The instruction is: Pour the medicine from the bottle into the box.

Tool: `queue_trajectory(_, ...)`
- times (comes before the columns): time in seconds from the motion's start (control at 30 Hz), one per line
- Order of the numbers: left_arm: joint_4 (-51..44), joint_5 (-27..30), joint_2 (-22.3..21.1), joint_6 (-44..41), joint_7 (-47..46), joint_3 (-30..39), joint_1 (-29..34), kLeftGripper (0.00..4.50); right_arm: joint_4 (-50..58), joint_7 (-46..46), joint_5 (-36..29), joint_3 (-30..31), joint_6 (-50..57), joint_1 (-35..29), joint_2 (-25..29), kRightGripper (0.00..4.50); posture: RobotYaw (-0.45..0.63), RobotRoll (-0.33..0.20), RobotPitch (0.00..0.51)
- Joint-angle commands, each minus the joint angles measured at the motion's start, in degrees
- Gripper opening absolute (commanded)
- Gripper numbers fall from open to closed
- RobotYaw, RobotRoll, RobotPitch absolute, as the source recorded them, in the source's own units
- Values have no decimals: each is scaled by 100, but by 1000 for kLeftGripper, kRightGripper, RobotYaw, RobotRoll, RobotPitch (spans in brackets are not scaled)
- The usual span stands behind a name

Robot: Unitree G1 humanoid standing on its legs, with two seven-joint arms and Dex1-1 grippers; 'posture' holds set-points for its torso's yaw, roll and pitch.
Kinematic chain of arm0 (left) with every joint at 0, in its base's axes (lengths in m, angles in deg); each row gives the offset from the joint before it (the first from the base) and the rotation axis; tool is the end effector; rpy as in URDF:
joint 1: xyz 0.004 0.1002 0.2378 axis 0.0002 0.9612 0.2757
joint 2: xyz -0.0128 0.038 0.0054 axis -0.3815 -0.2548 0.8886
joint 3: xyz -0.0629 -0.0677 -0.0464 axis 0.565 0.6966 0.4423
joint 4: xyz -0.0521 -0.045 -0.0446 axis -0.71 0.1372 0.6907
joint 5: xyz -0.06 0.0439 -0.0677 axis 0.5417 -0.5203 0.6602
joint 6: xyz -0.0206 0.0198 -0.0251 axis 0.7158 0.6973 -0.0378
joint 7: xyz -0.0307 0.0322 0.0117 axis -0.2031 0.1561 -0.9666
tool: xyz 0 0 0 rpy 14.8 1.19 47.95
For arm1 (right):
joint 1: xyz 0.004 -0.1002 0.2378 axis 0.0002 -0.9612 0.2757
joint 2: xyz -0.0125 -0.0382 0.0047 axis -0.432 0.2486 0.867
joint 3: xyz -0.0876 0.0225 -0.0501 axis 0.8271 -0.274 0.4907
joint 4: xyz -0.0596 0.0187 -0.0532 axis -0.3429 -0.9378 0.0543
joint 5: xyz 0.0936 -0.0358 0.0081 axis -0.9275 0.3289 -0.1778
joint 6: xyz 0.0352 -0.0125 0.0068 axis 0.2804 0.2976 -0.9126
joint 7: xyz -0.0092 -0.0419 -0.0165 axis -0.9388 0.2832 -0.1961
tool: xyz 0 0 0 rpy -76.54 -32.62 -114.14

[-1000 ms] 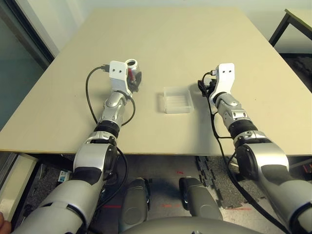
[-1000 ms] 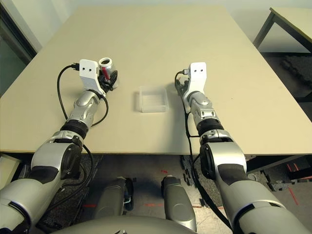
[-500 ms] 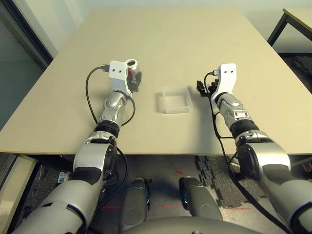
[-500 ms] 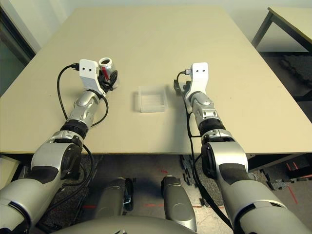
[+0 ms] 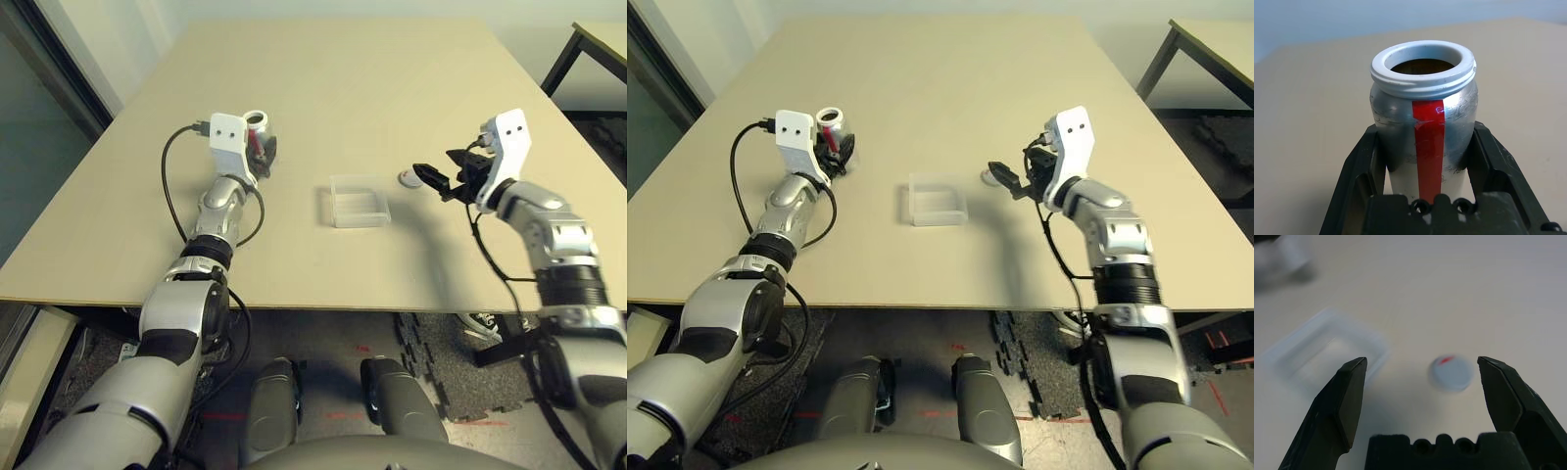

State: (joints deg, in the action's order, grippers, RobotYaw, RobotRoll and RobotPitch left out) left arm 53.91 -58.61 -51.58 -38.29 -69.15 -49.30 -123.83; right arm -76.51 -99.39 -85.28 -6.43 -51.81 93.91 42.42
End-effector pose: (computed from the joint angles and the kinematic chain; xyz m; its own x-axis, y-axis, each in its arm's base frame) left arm 0.3555 0.1902 0.1286 0.9717 -0.2099 0.1084 0.2012 0.9758 0.0859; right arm 0.2814 -0.2523 0.1664 0.7546 0.6079 -0.2471 -0.6350 0.7714 -0.0414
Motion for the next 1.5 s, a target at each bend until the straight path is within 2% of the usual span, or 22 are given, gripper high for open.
queue_trajectory(0.03, 190, -311, -160, 47, 76, -200, -321, 2513, 731, -522, -391, 267, 635, -370, 215, 4500, -162, 0, 80)
queue_trajectory(0.13, 278, -756, -297, 181, 131, -574, -577, 2513, 918, -477, -339, 454, 694, -457, 119, 4500, -169, 0, 79)
queue_trajectory(0.2, 350, -1560, -492, 223, 304, -1330, -866, 2513, 883, -372, -246, 605, 624, -387, -66, 4500, -174, 0, 79)
queue_trajectory(0.3, 367, -3052, -781, 719, 403, -2761, -1408, 2512, 676, -292, -34, 808, 468, -192, -235, 4500, -171, 0, 78)
queue_trajectory(0.4, 303, -4499, -865, 1219, 490, -4189, -2067, 2512, 413, -270, 102, 953, 336, 20, -379, 4500, -160, 0, 70)
queue_trajectory(0.43, 279, -4815, -855, 1378, 478, -4511, -2232, 2512, 322, -270, 140, 983, 284, 78, -424, 4500, -157, 0, 66)
queue_trajectory(0.57, 115, -5787, -662, 1884, 264, -5476, -2748, 2512, -97, -268, 297, 1086, 26, 267, -629, 4500, -168, 0, 56)
queue_trajectory(0.8, 88, -7084, -148, 1955, -335, -6646, -3147, 2512, -340, -217, 423, 1106, -110, 293, -839, 4500, -195, 0, 52)
queue_trajectory(1.0, 347, -7156, 57, 1906, -567, -6692, -3201, 2512, -339, -136, 472, 1022, -151, 233, -903, 4500, -220, 0, 56)
queue_trajectory(1.13, 522, -7194, -1, 1813, -597, -6718, -3066, 2512, -301, -156, 461, 985, -126, 191, -821, 4500, -213, 0, 59)
queue_trajectory(1.23, 615, -6964, -70, 1821, -467, -6516, -2940, 2512, -303, -183, 452, 975, -112, 198, -777, 4500, -204, 0, 60)
queue_trajectory(1.3, 680, -6486, -116, 1814, -290, -6078, -2800, 2512, -301, -203, 435, 977, -98, 221, -761, 4500, -202, 0, 61)
queue_trajectory(1.43, 779, -4798, -89, 1344, 698, -4493, -2423, 2512, -320, -212, 396, 941, -64, 298, -758, 4500, -181, 0, 67)
queue_trajectory(1.5, 695, -4146, -92, 1175, 927, -3842, -2278, 2512, -330, -236, 378, 925, -60, 325, -740, 4500, -164, 0, 70)
